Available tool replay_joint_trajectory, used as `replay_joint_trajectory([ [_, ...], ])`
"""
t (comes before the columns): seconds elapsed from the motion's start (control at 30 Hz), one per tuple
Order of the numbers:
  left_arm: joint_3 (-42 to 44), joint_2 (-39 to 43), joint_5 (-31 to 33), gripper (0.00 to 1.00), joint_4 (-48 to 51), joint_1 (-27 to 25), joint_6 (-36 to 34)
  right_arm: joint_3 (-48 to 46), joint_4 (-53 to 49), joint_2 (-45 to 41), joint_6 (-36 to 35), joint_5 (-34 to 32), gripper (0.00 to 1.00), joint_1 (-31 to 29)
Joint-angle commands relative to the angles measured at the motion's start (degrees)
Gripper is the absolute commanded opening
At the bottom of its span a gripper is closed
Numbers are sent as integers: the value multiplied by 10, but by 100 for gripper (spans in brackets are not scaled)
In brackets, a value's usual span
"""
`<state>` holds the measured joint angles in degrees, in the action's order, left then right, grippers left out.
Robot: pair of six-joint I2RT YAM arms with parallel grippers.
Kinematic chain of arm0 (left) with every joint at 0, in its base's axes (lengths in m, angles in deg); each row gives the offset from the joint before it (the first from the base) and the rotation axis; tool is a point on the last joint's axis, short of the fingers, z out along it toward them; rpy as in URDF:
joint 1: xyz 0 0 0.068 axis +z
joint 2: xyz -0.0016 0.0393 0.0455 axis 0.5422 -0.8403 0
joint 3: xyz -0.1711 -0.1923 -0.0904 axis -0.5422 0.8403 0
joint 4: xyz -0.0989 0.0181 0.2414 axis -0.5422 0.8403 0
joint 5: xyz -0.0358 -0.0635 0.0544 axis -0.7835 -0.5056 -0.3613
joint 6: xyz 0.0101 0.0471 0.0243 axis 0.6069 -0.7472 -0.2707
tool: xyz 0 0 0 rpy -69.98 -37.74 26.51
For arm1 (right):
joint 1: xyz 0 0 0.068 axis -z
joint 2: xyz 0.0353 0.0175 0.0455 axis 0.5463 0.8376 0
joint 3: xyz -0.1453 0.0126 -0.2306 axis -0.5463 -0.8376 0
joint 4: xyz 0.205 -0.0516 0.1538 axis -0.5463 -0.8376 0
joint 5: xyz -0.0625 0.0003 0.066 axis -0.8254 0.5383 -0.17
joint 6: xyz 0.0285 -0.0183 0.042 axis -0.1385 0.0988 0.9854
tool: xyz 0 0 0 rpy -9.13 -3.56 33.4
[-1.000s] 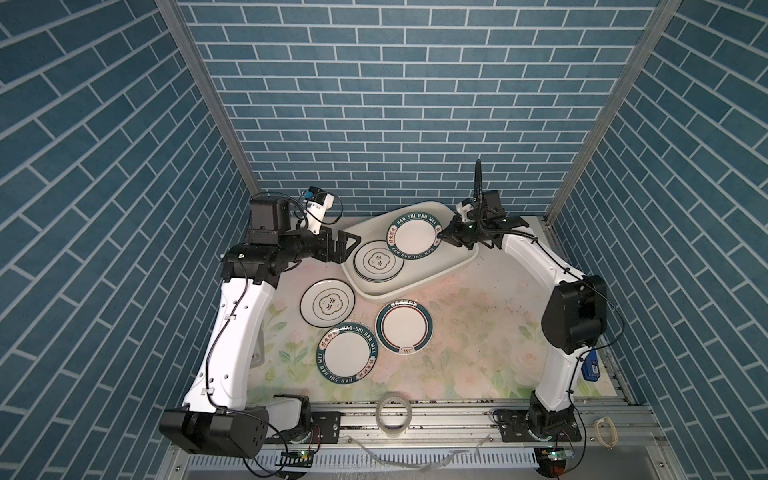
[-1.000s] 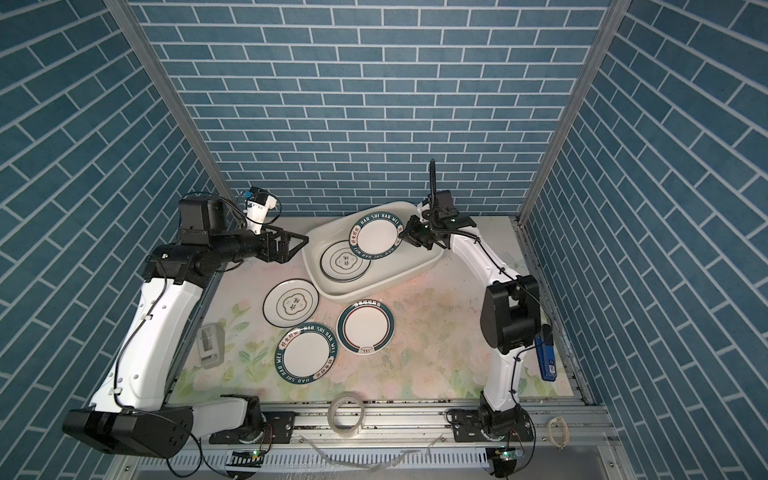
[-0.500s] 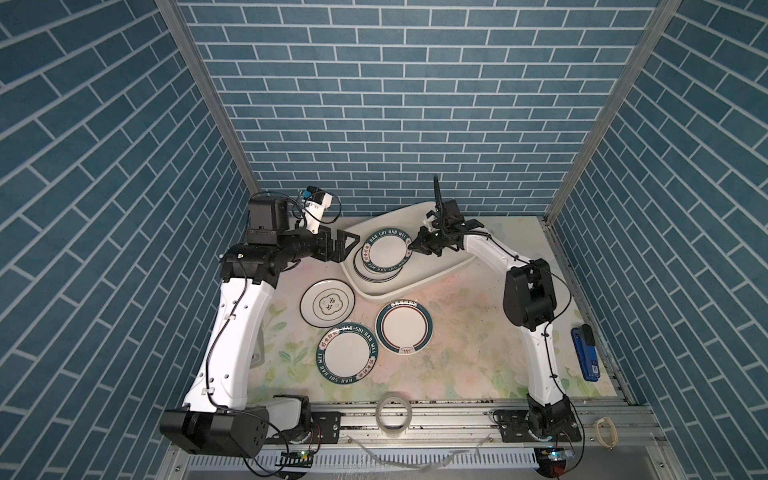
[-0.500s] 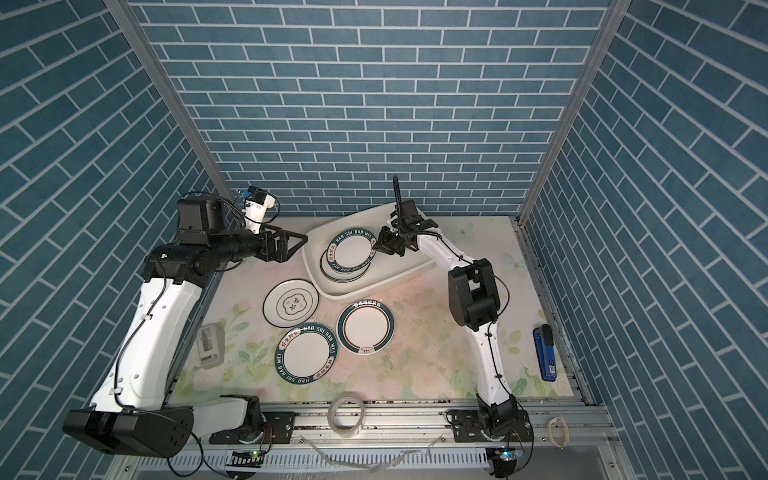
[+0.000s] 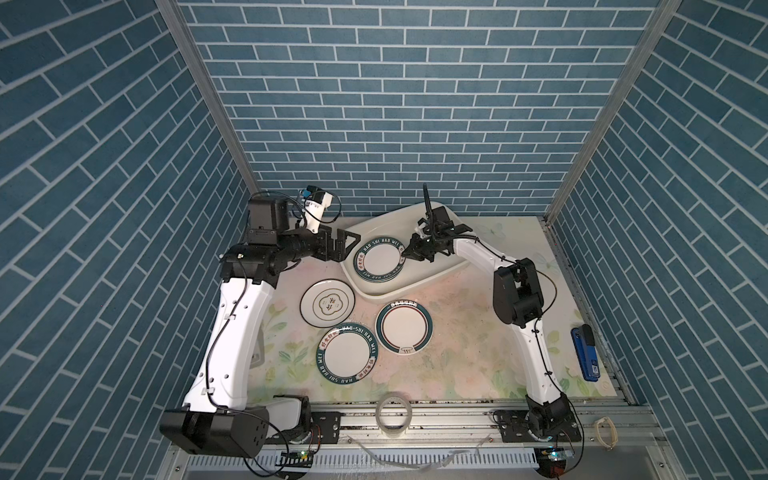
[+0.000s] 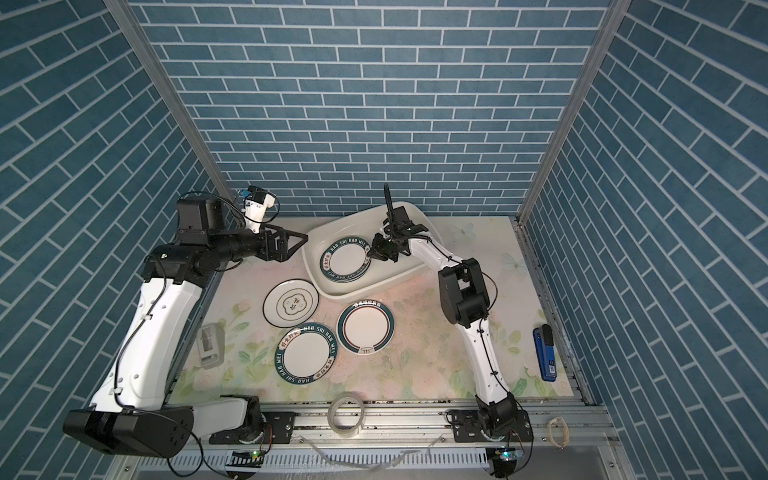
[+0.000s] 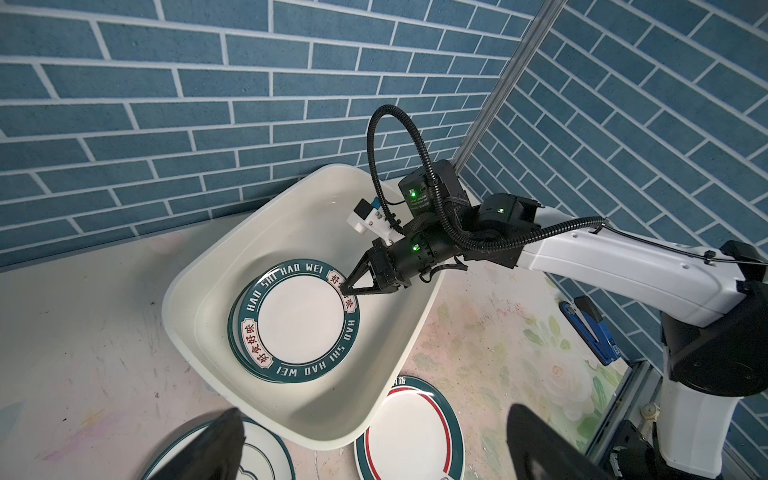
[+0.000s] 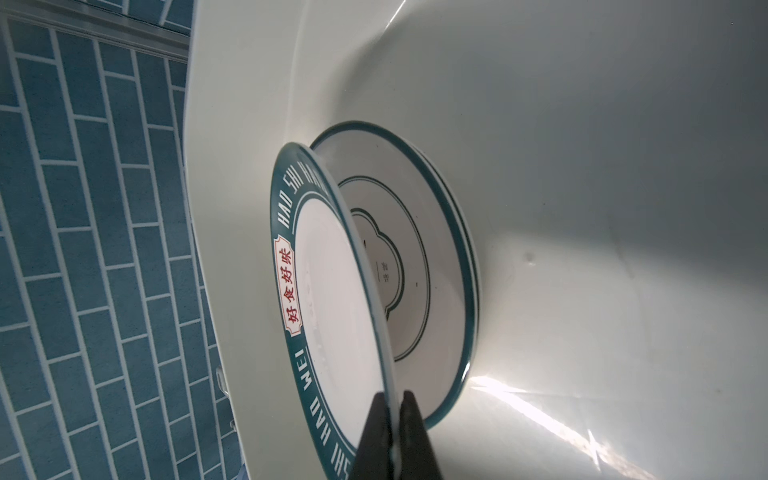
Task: Place the plates into the plastic bin on the countertop
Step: 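Hold the green-rim plate flat on the stack with the right gripper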
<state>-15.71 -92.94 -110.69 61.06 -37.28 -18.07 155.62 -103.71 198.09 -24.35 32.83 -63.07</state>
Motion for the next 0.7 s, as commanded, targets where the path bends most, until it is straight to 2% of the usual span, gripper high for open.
replay_joint_trajectory([
  [0.0,-3,2,-8,100,-9,3,3,24,10,12,-8,11,0,-2],
  [0.67,-3,1,-11,100,-11,3,3,40,4,38,-6,11,0,-2],
])
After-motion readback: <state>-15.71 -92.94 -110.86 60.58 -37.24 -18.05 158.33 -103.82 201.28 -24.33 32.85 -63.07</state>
